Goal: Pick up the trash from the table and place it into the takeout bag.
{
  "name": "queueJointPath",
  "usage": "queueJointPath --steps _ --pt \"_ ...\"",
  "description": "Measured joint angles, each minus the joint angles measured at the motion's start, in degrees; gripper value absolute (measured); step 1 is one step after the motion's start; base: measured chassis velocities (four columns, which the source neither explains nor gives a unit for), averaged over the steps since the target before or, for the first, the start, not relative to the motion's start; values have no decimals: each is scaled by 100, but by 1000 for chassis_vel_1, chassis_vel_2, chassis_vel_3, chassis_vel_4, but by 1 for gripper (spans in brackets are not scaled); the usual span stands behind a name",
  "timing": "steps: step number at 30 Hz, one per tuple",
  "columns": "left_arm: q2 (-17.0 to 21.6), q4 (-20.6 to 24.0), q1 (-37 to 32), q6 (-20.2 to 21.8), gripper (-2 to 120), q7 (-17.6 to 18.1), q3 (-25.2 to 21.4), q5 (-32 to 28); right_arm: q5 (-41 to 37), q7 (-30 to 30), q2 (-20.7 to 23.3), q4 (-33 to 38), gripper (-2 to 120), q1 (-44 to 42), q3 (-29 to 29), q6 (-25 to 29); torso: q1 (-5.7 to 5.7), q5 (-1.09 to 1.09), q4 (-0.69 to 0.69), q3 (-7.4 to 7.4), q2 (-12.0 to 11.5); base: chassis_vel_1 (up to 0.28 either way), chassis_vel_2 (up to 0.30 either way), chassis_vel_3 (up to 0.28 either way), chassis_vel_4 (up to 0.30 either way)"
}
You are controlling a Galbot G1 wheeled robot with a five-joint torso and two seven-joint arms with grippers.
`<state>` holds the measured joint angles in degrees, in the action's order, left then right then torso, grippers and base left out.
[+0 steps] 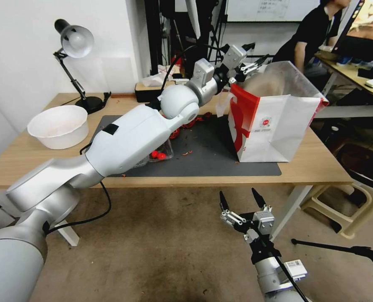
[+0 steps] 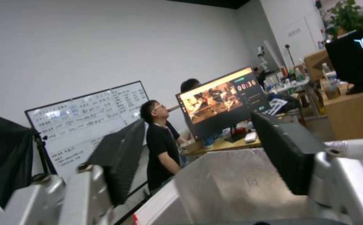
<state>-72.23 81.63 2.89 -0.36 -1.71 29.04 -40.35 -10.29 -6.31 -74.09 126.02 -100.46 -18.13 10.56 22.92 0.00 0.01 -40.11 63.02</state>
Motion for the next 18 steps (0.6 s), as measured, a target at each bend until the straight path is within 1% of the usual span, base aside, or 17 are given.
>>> queueJointPath --steps 1,2,3,4,5,7,8,10,12,14,15,16,17,18 --pt "4 63 -35 16 72 82 -24 -49 -2 -2 2 1 100 -2 -1 -1 0 -1 -1 0 0 0 0 0 0" --pt "4 63 -35 16 72 82 -24 -49 -2 -2 2 1 100 -2 -1 -1 0 -1 -1 0 0 0 0 0 0" --pt "6 89 -47 32 81 114 -32 -73 -3 -3 3 2 100 -3 -2 -2 0 -1 -1 0 0 0 0 0 0" --pt "10 115 -61 54 84 146 -43 -99 -3 -4 3 4 100 -3 -2 -2 0 0 -1 0 0 0 0 0 0" --pt "10 115 -61 54 84 146 -43 -99 -3 -4 3 4 100 -3 -2 -2 0 0 -1 0 0 0 0 0 0" --pt "60 257 -159 145 95 240 -107 -144 -5 -9 5 7 100 -3 -3 -3 0 0 -2 0 0 0 0 0 0" --pt "105 318 -226 169 98 268 -146 -134 -6 -14 4 9 100 -3 -3 -4 -1 0 -2 0 0 0 0 0 0" --pt "139 354 -272 181 99 281 -176 -120 -7 -16 3 9 100 -4 -3 -4 0 0 -2 0 0 0 0 0 0" --pt "269 499 -452 236 100 343 -315 -59 -7 -20 -12 9 100 -5 -2 -4 0 -2 0 0 0 0 0 0 0" --pt "454 679 -771 312 100 491 -590 73 8 -20 -56 3 100 -50 -8 10 0 -1 0 0 0 0 0 0 0" --pt "454 679 -771 312 100 491 -590 73 8 -20 -56 3 100 -50 -8 10 0 -1 0 0 0 0 0 0 0" --pt "549 773 -942 311 100 581 -733 115 17 -21 -69 2 100 -62 -14 20 0 -1 -4 0 0 0 0 0 0" --pt "787 995 -1315 357 100 791 -1045 276 20 -25 -68 5 100 -68 -18 24 0 -1 -3 0 0 0 0 0 0" --pt "1050 1309 -1781 550 100 1148 -1389 486 20 -25 -47 26 100 -67 -23 24 0 -3 0 0 0 0 0 0 0"
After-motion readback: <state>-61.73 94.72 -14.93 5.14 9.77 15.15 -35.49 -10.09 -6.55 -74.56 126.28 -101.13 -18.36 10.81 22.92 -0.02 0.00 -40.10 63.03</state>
